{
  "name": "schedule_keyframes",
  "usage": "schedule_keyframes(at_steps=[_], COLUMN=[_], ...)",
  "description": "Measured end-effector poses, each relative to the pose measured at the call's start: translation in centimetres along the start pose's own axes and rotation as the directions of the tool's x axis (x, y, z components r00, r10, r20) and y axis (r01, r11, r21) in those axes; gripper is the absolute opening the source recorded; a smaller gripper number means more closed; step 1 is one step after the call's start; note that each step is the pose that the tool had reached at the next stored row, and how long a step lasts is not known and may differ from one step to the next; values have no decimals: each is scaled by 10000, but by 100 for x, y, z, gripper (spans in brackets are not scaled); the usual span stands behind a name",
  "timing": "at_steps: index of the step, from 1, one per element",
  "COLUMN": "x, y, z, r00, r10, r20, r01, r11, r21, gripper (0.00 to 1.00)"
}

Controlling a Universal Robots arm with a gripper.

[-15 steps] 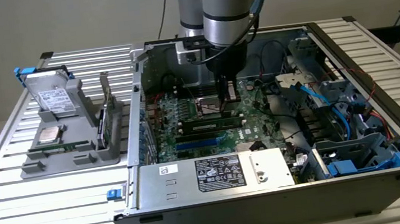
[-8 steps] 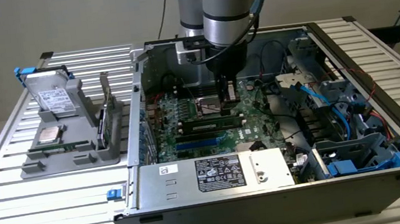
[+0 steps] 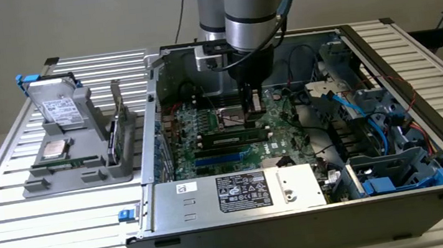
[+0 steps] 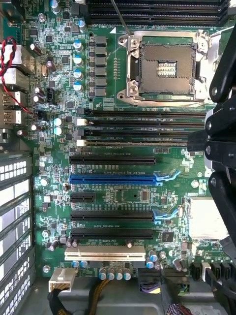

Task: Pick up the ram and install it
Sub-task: 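Press down the ram until it locks into place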

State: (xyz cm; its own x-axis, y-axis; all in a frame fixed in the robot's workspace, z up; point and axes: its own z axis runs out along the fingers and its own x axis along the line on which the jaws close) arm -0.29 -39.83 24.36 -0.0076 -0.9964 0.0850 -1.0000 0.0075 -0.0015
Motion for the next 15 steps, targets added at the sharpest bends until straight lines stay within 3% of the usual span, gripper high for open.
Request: schedule_keyframes(at_steps=[4,15], x=[-3,-31], y=[-1,-32], z=[27,77], r00=[9999,9999], r10=[2,7], r20=[-140,-164], r01=[-2,-6], r11=[10000,10000], r21=[10,35], gripper=[11,11])
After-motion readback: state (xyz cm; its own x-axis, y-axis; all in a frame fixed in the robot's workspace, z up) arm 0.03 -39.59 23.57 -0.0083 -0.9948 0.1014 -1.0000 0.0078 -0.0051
